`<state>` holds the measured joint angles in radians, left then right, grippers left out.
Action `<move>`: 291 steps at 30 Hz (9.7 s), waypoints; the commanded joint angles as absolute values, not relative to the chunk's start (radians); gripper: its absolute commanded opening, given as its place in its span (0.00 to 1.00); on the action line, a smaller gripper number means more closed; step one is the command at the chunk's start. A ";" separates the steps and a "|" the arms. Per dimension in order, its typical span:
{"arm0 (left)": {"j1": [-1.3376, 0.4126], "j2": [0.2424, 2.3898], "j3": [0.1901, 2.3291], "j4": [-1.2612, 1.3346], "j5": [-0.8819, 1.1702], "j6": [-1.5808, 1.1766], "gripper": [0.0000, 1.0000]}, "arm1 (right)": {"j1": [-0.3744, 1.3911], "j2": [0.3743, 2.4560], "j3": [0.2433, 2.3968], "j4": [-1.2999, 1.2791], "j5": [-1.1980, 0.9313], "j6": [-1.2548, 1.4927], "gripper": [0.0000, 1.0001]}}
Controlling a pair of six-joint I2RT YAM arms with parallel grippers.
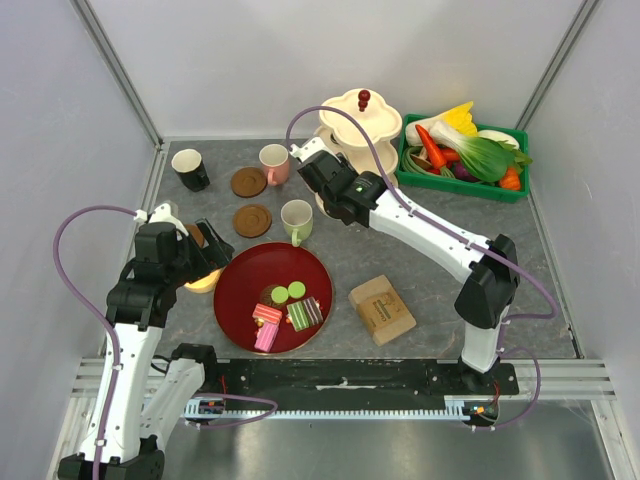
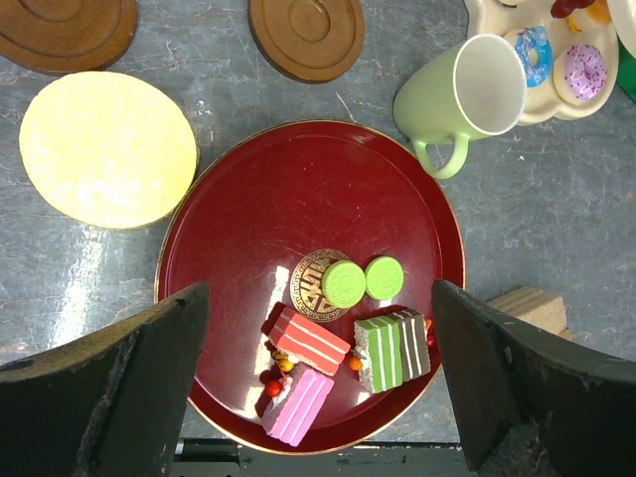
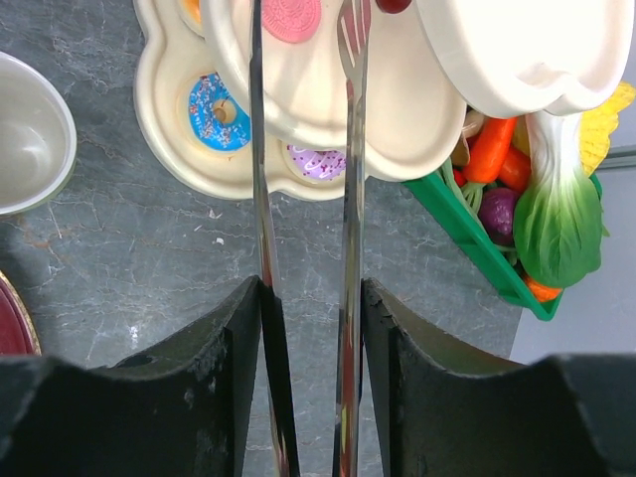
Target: Serve the afternoon tea
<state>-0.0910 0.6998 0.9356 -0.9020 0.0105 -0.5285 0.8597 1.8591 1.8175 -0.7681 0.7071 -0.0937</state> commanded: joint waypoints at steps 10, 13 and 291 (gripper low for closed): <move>-0.089 0.699 0.943 -0.867 0.026 -0.526 0.98 | 0.864 1.738 1.824 -0.746 0.672 -0.072 0.51; -0.089 0.699 0.943 -0.865 0.026 -0.529 0.98 | 0.888 1.695 1.802 -0.747 0.680 -0.074 0.51; -0.091 0.696 0.782 -0.865 0.058 -0.788 0.99 | 0.945 1.612 1.252 -0.681 0.271 0.238 0.65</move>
